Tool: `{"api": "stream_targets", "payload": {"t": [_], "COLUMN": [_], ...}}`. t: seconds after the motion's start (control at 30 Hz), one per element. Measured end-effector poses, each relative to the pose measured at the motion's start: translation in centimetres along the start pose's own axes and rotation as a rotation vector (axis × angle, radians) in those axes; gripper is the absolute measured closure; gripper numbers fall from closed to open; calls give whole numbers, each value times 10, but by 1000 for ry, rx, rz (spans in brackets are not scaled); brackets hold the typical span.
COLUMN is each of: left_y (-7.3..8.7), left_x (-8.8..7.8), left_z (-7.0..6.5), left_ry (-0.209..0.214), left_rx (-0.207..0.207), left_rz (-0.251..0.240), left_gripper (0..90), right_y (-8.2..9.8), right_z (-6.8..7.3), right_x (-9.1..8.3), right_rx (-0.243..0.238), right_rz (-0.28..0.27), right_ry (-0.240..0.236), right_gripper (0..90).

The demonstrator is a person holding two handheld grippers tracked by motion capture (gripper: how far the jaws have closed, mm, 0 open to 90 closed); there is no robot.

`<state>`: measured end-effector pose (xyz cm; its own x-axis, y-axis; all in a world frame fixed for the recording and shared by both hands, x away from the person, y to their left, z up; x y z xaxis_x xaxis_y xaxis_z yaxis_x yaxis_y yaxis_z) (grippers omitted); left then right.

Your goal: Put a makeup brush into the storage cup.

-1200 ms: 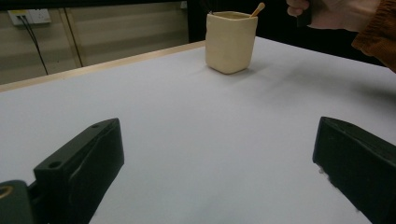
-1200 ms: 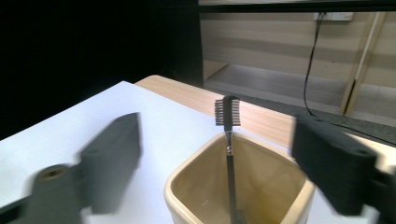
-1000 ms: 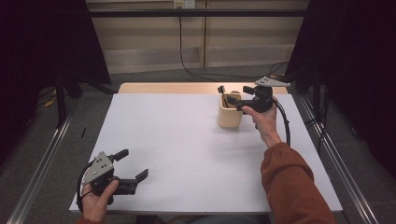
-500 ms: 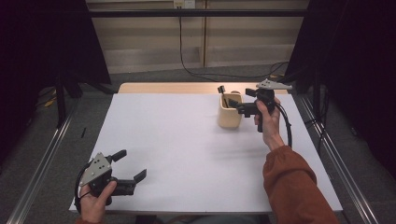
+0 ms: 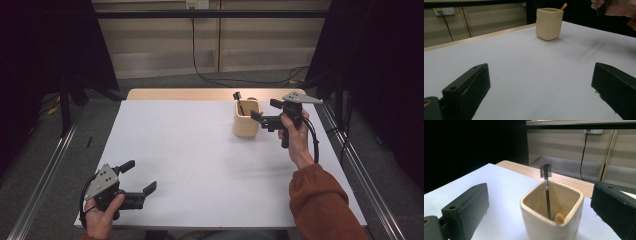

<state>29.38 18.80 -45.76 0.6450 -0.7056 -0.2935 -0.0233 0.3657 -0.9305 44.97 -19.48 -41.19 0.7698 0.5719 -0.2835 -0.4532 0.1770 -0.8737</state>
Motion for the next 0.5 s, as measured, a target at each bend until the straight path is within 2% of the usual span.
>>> {"api": "stream_targets", "payload": {"t": [0.17, 0.33, 0.5], "left_y": [0, 0, 0], "left_x": [0, -1, -1], "left_z": [0, 1, 1], "left_ry": [-3, -5, -8], "left_rx": [1, -2, 1], "left_rz": [0, -3, -1], "left_gripper": [19, 19, 19], "right_y": [5, 6, 13], "right_z": [3, 5, 9], "right_x": [-7, -16, -24], "right_rx": [-11, -17, -24], "right_rz": [4, 0, 6], "right_ry": [-2, 18, 9], "right_gripper": [9, 0, 0]}}
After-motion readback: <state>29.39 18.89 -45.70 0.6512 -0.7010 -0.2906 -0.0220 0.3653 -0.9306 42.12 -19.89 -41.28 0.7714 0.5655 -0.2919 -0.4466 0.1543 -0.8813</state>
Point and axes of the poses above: each handheld gripper's, and its own axes: x roughly forward along the jaws, y roughly out of its underside, z roughly to its left, the point moved 9 cm from there along x, roughly forward along the jaws, and after that the axes turned 15 degrees about x, right-handed, at the moved point
